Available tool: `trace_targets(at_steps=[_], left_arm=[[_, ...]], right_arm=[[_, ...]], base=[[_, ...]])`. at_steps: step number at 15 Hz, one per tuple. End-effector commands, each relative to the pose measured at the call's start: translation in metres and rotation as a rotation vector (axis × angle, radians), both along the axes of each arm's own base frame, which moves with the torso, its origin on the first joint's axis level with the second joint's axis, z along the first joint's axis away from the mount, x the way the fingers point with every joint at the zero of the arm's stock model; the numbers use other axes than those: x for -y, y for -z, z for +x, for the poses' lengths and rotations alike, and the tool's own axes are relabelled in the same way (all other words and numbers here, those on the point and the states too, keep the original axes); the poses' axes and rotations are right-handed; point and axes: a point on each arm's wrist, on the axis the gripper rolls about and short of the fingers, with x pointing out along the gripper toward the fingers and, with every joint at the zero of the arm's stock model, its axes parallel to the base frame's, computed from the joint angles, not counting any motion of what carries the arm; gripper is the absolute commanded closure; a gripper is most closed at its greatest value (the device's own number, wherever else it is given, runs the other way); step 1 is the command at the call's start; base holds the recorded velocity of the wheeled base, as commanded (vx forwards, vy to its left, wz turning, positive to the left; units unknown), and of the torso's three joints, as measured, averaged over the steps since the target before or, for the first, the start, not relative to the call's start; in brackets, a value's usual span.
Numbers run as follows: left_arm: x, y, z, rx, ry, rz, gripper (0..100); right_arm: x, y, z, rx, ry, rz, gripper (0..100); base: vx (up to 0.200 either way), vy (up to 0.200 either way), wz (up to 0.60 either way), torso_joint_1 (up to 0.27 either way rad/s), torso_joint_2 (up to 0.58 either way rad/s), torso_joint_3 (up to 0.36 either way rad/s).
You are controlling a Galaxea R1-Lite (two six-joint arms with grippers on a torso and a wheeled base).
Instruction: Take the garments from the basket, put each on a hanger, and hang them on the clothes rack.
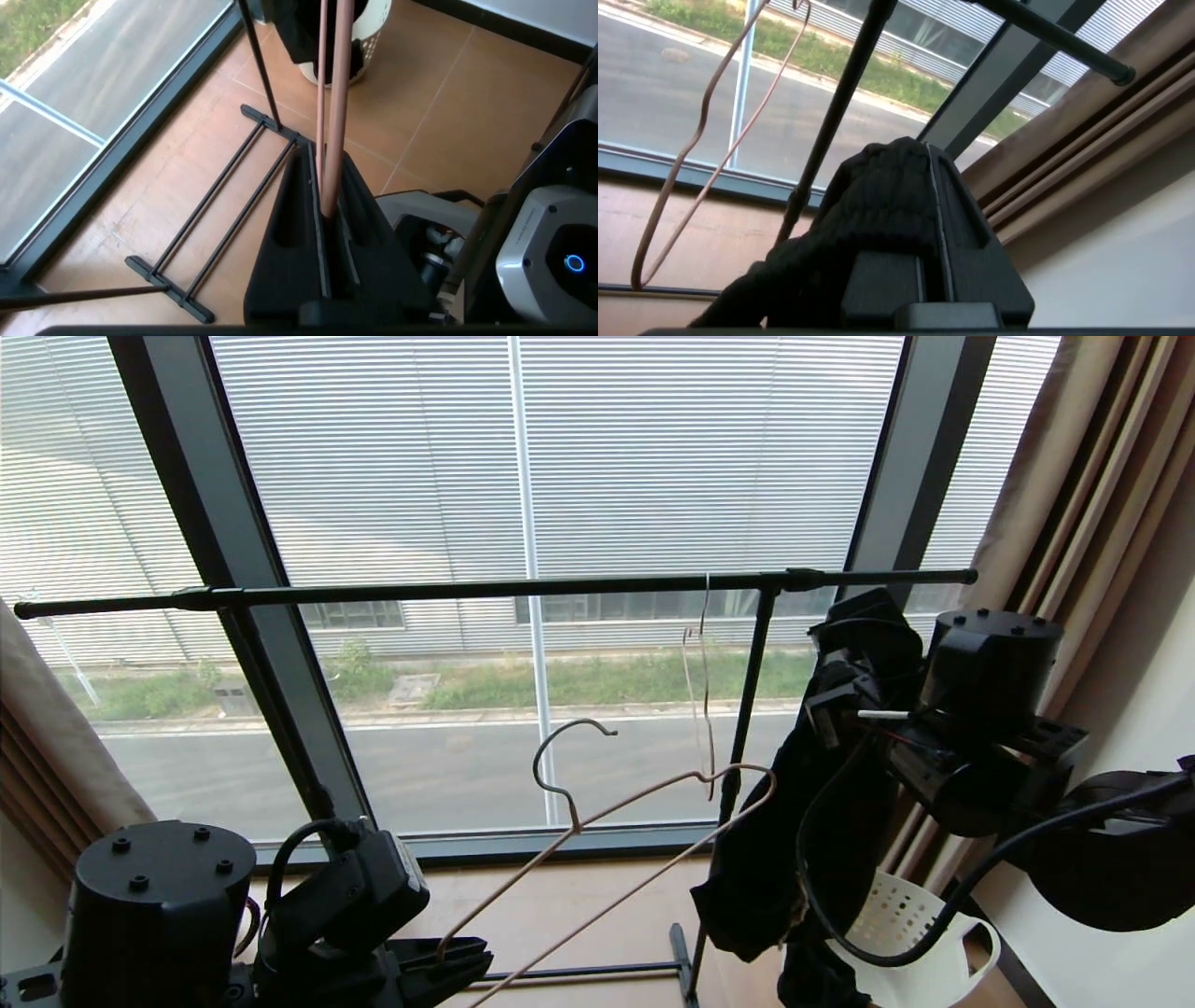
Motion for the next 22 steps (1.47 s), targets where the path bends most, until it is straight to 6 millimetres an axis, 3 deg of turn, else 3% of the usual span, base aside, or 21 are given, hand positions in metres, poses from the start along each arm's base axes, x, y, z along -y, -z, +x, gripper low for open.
trace_targets(at_steps=[1,16,22], left_arm=[[0.002,0.004,0.001,-0.018,0.002,0.012,100],[0.008,0.009,0.009,-0.007,-0.004,-0.005,100],[0.008,0.010,0.010,-0.010,-0.006,-0.002,100]], right_arm=[[-0.003,0.004,0.000,-0.009,-0.003,-0.006,100],[-0.052,0.013,-0.041,-0.009,-0.117,-0.021,100],[-0.072,0.008,-0.064,0.012,-0.164,0.003,100]], base=[[0.000,0.000,0.00,0.000,0.00,0.000],[0.000,0.000,0.00,0.000,0.00,0.000],[0.000,0.000,0.00,0.000,0.00,0.000]])
